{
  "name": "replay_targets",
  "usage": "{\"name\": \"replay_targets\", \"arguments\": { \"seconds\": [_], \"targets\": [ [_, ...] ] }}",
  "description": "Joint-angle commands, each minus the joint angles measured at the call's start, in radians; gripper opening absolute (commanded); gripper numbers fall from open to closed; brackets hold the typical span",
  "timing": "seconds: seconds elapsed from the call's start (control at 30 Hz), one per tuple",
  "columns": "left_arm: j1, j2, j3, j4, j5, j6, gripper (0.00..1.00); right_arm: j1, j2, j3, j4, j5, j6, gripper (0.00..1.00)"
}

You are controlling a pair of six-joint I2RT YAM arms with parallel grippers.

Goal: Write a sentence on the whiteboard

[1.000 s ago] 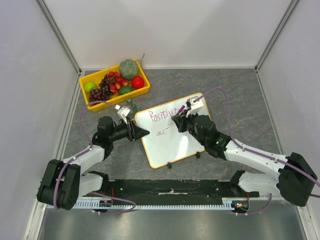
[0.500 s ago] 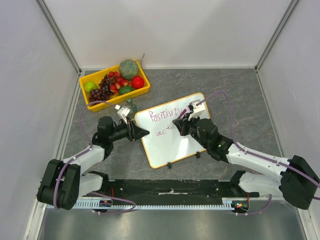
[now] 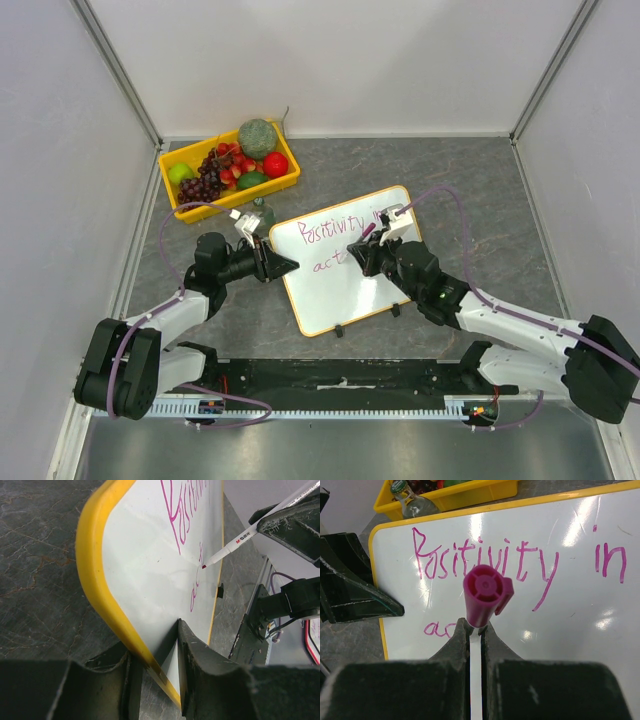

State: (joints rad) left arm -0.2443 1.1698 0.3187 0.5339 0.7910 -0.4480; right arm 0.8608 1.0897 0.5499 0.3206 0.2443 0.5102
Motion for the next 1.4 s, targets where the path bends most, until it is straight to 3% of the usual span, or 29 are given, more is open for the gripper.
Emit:
{"name": "replay_targets", "arguments": {
  "seconds": [0.0, 0.87, 1.37],
  "targets": [
    [-0.013, 0.018, 0.005, -0.025, -0.013, 0.074, 0.02, -0.003, -0.02, 0.008, -0.038, 0.039, -0.019, 0.0],
    [-0.013, 0.021, 0.006, -0.023, -0.015, 0.072, 0.02, -0.026, -0.007, 0.114, -0.034, 0.061, -0.044, 0.0],
    [-0.013, 0.021, 0.008, -0.023, -0.013, 0.072, 0.02, -0.037, 0.006, 0.05, -0.035, 0.053, -0.053, 0.0]
  ]
}}
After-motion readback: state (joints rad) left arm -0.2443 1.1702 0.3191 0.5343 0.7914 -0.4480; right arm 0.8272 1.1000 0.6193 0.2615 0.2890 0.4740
